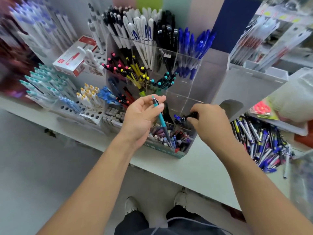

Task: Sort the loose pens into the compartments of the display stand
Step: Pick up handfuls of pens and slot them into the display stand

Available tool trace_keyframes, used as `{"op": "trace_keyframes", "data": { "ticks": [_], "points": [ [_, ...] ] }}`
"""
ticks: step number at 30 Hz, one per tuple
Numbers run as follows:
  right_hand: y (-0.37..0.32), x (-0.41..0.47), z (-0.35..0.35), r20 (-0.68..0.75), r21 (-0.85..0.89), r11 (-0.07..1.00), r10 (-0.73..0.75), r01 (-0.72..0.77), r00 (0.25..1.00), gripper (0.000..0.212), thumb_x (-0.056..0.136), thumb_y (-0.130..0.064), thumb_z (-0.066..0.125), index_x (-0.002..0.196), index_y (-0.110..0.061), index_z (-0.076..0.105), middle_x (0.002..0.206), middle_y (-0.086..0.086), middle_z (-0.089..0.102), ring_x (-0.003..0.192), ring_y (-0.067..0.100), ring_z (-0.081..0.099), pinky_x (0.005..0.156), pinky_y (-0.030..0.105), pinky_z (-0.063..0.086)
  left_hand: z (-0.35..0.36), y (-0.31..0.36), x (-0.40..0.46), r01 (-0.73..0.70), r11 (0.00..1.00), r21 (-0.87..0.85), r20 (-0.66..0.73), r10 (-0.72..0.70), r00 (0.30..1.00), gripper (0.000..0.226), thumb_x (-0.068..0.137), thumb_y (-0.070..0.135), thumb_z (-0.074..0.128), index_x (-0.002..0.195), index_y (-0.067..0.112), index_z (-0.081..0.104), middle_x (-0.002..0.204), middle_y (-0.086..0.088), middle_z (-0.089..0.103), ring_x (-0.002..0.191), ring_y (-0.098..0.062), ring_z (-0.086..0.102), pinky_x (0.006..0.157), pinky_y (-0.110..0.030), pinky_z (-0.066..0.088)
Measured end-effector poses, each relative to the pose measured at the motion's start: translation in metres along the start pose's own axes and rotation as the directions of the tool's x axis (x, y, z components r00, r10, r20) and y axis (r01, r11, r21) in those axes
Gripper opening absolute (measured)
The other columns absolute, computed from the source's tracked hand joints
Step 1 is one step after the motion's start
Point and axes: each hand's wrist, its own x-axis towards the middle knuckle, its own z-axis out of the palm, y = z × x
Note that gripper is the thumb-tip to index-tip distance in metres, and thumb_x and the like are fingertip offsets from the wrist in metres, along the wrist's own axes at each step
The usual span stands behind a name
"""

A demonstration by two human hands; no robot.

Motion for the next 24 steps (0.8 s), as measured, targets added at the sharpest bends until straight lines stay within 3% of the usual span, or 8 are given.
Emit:
{"op": "trace_keyframes", "data": {
  "ticks": [3, 6, 10, 14, 17, 19, 21, 24],
  "points": [
    [0.000, 0.016, -0.001, 0.102, -0.144, 0.990, 0.013, 0.002, 0.995, 0.018, 0.096, -0.027, 0.066, 0.091, -0.010, 0.070, 0.082, 0.009, 0.067, 0.073, 0.031, 0.062, 0.063, 0.036, 0.052, 0.002, -0.001, -0.003, -0.028, 0.996, 0.081, -0.013, 0.029, 1.000, 0.027, 0.090, -0.007, 0.066, 0.111, 0.008, 0.068, 0.102, 0.003, 0.075, 0.106, -0.012, 0.070, 0.092, -0.025, 0.054],
    [-0.002, 0.028, -0.002, 0.138, -0.145, 0.988, -0.029, 0.049, 0.990, 0.007, 0.095, -0.011, 0.064, 0.093, -0.010, 0.071, 0.087, 0.011, 0.068, 0.076, 0.033, 0.064, 0.067, 0.041, 0.057, 0.001, 0.000, -0.004, -0.043, 0.996, 0.082, -0.030, 0.046, 0.998, 0.026, 0.089, -0.002, 0.069, 0.105, 0.018, 0.074, 0.086, 0.008, 0.070, 0.095, -0.018, 0.066, 0.096, -0.037, 0.056],
    [-0.007, 0.035, -0.007, 0.177, -0.184, 0.982, -0.014, 0.047, 0.984, 0.009, 0.089, 0.002, 0.064, 0.085, -0.006, 0.066, 0.079, 0.011, 0.062, 0.070, 0.030, 0.061, 0.063, 0.039, 0.055, -0.005, 0.000, -0.002, -0.136, 0.972, 0.190, -0.058, 0.149, 0.987, 0.033, 0.086, 0.003, 0.075, 0.113, 0.021, 0.070, 0.082, 0.008, 0.069, 0.085, -0.010, 0.065, 0.081, -0.025, 0.054],
    [-0.018, 0.035, -0.013, 0.257, -0.166, 0.986, 0.031, 0.013, 0.966, 0.004, 0.091, -0.001, 0.062, 0.089, -0.001, 0.066, 0.077, 0.012, 0.060, 0.068, 0.027, 0.058, 0.061, 0.036, 0.050, -0.008, 0.001, -0.002, -0.134, 0.985, 0.107, -0.114, 0.146, 0.983, 0.027, 0.081, 0.001, 0.077, 0.103, 0.014, 0.071, 0.087, 0.004, 0.075, 0.087, -0.012, 0.069, 0.078, -0.024, 0.054],
    [-0.024, 0.027, -0.028, 0.199, 0.077, 0.997, -0.047, 0.032, 0.979, 0.021, 0.099, -0.023, 0.061, 0.107, -0.007, 0.072, 0.095, 0.009, 0.071, 0.086, 0.026, 0.067, 0.081, 0.041, 0.057, -0.008, 0.000, 0.000, -0.130, 0.991, 0.022, -0.110, 0.131, 0.985, 0.028, 0.083, -0.002, 0.074, 0.106, 0.014, 0.071, 0.099, -0.003, 0.077, 0.098, -0.017, 0.070, 0.085, -0.028, 0.054],
    [-0.034, 0.021, -0.040, 0.126, 0.434, 0.901, -0.058, -0.002, 0.990, 0.026, 0.097, -0.040, 0.064, 0.101, -0.018, 0.076, 0.085, 0.000, 0.074, 0.073, 0.014, 0.068, 0.071, 0.033, 0.057, -0.006, 0.001, 0.001, -0.143, 0.989, 0.039, -0.076, 0.146, 0.986, 0.036, 0.083, -0.005, 0.073, 0.112, 0.015, 0.068, 0.101, -0.002, 0.077, 0.103, -0.017, 0.070, 0.089, -0.027, 0.054],
    [-0.044, 0.019, -0.044, 0.160, 0.664, 0.746, -0.073, -0.053, 0.984, 0.020, 0.093, -0.038, 0.070, 0.094, -0.019, 0.078, 0.075, 0.001, 0.072, 0.059, 0.009, 0.062, 0.058, 0.026, 0.052, -0.001, 0.003, -0.001, -0.166, 0.981, 0.099, -0.035, 0.170, 0.985, 0.041, 0.081, -0.008, 0.074, 0.115, 0.014, 0.062, 0.100, -0.004, 0.078, 0.100, -0.017, 0.072, 0.086, -0.026, 0.055],
    [-0.053, 0.023, -0.036, 0.117, 0.746, 0.663, -0.053, -0.052, 0.992, 0.012, 0.094, -0.020, 0.072, 0.088, -0.010, 0.077, 0.071, 0.015, 0.070, 0.054, 0.012, 0.058, 0.053, 0.024, 0.049, 0.003, 0.007, -0.002, -0.208, 0.972, 0.112, -0.047, 0.215, 0.976, 0.044, 0.078, -0.012, 0.076, 0.112, 0.008, 0.057, 0.102, -0.011, 0.076, 0.097, -0.020, 0.073, 0.085, -0.027, 0.057]
  ]
}}
